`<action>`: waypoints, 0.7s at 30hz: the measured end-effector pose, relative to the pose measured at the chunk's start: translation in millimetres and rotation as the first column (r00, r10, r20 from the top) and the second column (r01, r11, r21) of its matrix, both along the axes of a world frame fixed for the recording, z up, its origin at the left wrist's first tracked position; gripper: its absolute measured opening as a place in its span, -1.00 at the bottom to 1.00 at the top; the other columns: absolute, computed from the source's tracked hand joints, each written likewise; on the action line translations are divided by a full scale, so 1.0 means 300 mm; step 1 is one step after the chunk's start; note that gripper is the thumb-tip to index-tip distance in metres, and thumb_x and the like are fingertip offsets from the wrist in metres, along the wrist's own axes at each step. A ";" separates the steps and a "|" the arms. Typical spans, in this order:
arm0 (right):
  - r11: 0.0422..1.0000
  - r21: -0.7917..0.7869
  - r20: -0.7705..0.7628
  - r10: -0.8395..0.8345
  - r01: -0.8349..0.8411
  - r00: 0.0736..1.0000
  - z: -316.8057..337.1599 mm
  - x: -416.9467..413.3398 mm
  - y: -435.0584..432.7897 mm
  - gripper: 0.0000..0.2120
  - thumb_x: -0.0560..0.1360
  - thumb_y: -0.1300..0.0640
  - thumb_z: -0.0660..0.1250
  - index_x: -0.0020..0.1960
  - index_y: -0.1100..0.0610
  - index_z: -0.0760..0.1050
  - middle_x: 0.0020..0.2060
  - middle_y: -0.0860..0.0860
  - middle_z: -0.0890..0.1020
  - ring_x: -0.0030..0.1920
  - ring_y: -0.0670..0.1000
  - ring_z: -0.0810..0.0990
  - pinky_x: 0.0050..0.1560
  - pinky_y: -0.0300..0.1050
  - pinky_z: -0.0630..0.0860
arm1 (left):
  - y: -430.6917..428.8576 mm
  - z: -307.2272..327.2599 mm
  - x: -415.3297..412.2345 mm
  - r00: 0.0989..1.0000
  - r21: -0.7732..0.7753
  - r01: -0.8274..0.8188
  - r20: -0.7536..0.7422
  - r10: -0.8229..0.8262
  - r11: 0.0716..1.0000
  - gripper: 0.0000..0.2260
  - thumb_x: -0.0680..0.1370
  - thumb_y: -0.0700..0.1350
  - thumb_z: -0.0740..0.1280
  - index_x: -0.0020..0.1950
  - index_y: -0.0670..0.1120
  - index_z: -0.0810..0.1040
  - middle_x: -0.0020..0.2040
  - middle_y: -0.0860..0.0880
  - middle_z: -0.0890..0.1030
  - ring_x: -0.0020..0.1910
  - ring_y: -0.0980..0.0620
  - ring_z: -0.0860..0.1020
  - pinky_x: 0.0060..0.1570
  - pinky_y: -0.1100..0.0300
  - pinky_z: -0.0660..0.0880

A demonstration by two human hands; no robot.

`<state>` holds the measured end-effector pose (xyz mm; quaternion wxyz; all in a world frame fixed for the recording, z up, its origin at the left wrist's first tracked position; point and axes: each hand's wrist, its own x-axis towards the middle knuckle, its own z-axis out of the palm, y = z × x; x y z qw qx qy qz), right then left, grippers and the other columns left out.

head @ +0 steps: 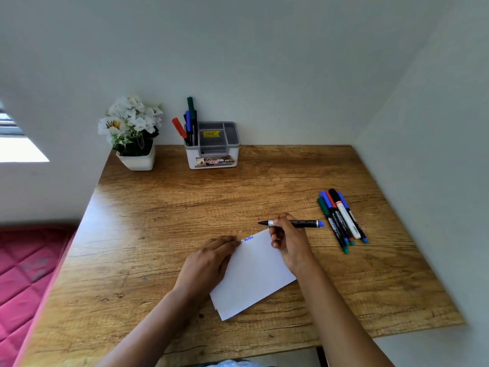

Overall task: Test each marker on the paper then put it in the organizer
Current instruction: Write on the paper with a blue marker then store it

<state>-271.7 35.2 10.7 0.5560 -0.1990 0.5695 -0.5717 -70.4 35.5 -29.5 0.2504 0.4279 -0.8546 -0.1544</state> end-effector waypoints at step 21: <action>0.893 -0.357 -0.431 0.103 -0.274 0.897 0.189 0.123 0.091 -0.88 0.50 0.27 0.35 -0.05 0.06 0.54 -0.18 0.02 0.66 -0.25 0.03 0.66 -0.21 -0.06 0.64 | -0.087 0.330 -0.171 -0.051 0.746 0.453 -0.525 0.850 0.488 -0.69 0.59 -0.09 0.23 0.25 -0.25 0.47 0.15 -0.18 0.61 0.05 0.02 0.63 -0.11 0.20 0.60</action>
